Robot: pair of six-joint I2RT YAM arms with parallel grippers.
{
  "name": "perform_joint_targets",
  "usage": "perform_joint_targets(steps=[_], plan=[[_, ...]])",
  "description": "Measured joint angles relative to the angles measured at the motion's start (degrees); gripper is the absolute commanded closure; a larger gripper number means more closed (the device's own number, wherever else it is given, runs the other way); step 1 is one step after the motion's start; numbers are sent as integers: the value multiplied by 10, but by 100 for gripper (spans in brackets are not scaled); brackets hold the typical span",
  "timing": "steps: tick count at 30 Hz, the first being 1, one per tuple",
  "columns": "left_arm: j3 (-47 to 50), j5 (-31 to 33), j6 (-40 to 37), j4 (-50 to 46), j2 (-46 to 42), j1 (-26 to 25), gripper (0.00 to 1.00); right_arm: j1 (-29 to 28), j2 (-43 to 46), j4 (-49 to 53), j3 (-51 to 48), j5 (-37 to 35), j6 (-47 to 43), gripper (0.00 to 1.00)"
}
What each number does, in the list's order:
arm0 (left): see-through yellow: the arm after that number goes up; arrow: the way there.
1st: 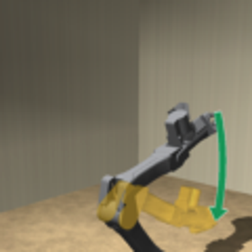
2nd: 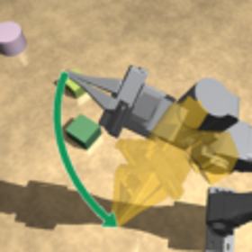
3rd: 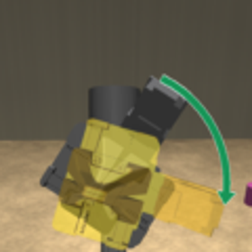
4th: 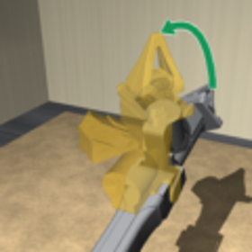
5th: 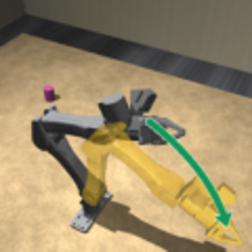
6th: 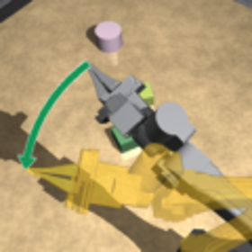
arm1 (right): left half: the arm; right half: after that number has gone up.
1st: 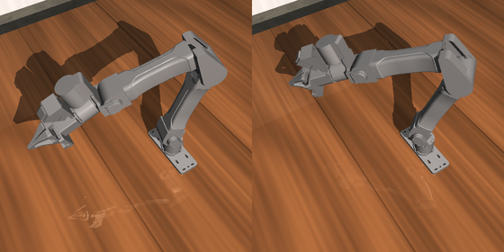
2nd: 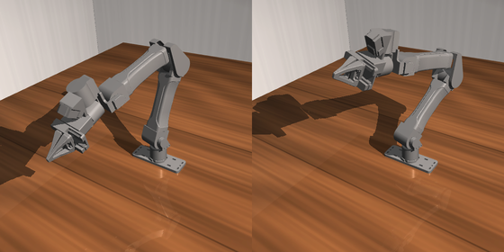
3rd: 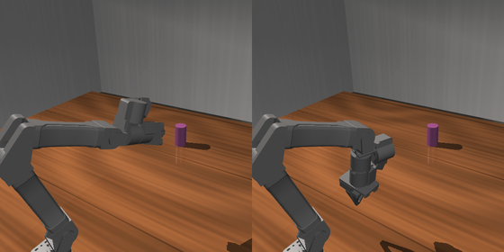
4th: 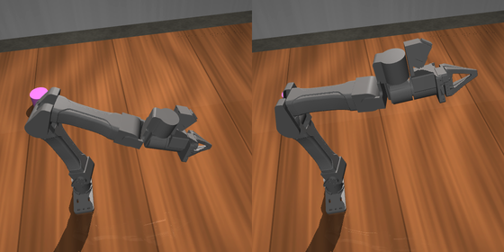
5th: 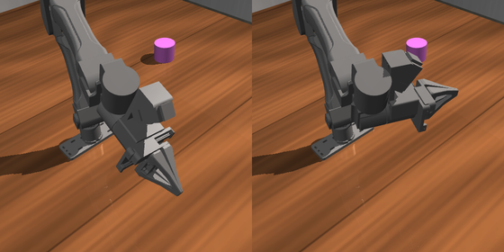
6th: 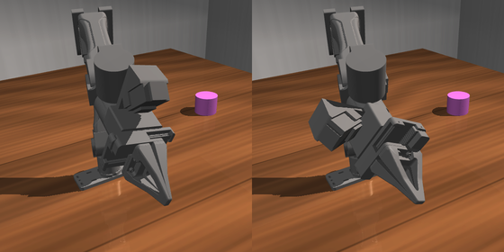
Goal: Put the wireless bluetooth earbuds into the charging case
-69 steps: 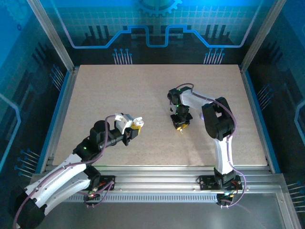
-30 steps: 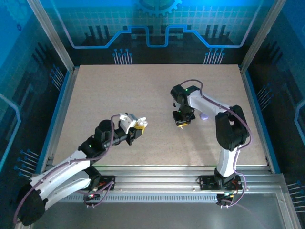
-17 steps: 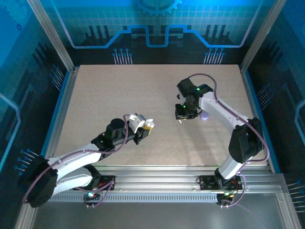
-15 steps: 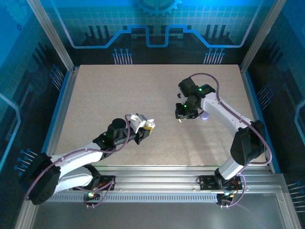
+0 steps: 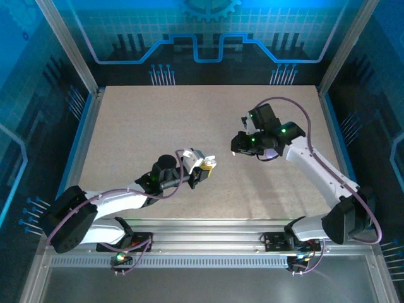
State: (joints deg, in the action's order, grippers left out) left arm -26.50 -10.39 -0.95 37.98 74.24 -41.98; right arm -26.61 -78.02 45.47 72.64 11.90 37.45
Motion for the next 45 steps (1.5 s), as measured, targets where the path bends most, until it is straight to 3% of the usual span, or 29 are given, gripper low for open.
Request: perform_joint_targets(steps=[24, 45], plan=[[-32, 0, 41, 105, 42, -13, 83, -31, 96, -194, -115, 16, 113, 80], [-35, 1, 71, 147, 46, -14, 83, -61, 130, -272, -161, -10, 138, 80]])
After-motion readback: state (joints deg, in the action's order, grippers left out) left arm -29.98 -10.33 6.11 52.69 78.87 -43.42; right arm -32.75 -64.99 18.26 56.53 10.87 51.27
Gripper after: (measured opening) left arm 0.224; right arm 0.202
